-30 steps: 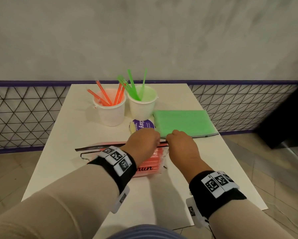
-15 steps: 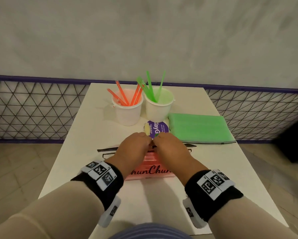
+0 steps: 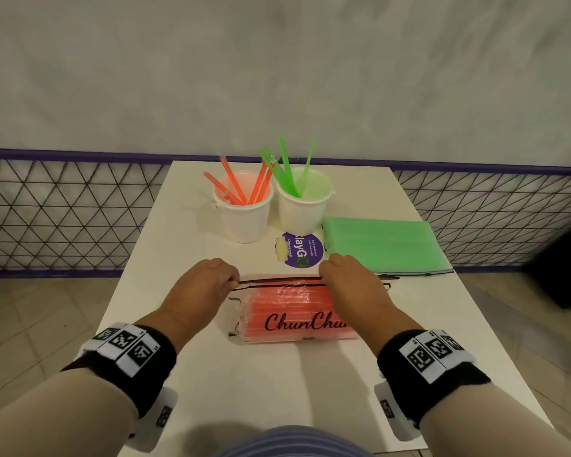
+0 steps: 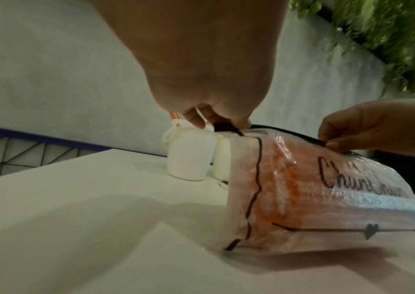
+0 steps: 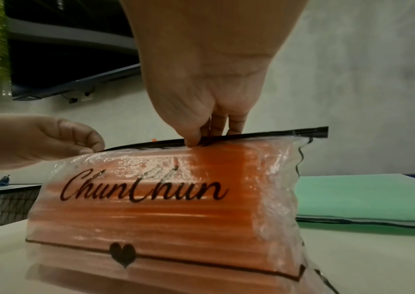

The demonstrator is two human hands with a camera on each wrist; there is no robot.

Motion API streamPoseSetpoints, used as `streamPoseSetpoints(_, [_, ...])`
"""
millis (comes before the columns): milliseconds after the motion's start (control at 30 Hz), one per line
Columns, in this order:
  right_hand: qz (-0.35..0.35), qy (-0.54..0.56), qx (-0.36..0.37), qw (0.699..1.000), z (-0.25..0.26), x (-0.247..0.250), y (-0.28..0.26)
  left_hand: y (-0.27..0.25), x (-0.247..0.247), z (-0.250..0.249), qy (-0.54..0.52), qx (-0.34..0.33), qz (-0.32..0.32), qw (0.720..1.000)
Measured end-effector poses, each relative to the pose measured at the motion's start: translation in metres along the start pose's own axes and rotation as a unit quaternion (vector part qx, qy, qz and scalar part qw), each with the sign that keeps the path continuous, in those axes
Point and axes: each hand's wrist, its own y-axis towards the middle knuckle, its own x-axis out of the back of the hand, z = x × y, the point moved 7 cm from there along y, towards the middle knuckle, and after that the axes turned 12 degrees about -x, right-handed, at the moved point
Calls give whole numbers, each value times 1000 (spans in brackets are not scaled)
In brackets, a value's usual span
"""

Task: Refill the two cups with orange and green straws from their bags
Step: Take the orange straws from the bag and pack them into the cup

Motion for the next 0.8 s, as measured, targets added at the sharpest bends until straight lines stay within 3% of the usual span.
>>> streamPoseSetpoints(100, [-8,12,10,1000,4,-1,4,8,2,-6,-16,0,-21,1000])
streamPoseSetpoints(300, [14,-11,48,999,30,-9,8,19,-4,-18,2,-37,-4,999])
streamPoseSetpoints(567, [-7,-4,26,1000,28,-5,-3,-18,-8,11,-3,26,-10,1000])
streamPoseSetpoints(633, [-11,16,19,1000,27,-3,-4,-19,-4,7,-47,39,-45,997])
streamPoseSetpoints(733, [58,32,8,998,27,-6,2,0,10,-21,-128,20,-102,986])
streamPoseSetpoints(800, [96,29,4,995,26,-4,8,23,3,-44,-133,8,-52,990])
